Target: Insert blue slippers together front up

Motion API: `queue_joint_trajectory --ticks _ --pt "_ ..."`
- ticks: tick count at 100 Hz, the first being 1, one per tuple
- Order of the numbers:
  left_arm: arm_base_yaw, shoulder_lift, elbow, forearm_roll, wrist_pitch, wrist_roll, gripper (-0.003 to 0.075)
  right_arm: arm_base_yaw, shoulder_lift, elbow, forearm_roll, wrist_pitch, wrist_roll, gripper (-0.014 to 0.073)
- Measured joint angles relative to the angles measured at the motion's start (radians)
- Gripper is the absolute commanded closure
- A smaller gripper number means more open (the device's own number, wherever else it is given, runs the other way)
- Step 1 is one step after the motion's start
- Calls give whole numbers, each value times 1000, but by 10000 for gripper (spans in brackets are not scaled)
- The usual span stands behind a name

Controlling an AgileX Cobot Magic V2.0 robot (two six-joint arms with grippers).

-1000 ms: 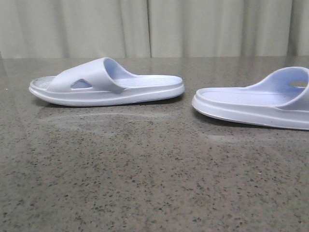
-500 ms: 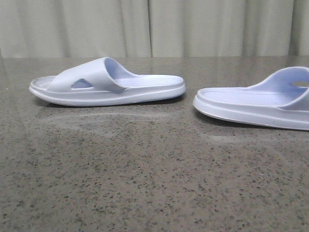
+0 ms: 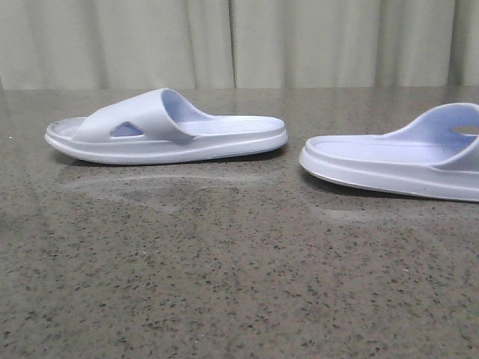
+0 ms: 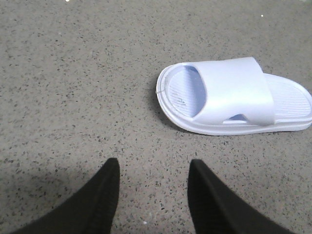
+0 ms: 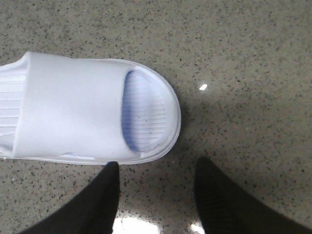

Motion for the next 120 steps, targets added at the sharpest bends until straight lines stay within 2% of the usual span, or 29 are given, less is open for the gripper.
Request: queue_joint_trajectory --ticks 17,51,67,107,114,120 --pt "0 109 -54 -59 20 56 377 -70 100 -20 42 0 -25 281" --pt "0 265 -71 -176 24 179 377 -282 244 -21 369 -2 -268 281" --pt "0 307 -77 -190 13 199 377 -346 327 -21 448 8 -331 286" --pt "0 382 -92 -302 -12 292 378 -388 498 -23 649 63 -512 288" --pt "0 394 -103 -306 -12 297 378 -388 513 -29 670 71 -521 347" --pt "0 405 -116 -310 -12 299 378 -388 518 -29 674 71 -523 467"
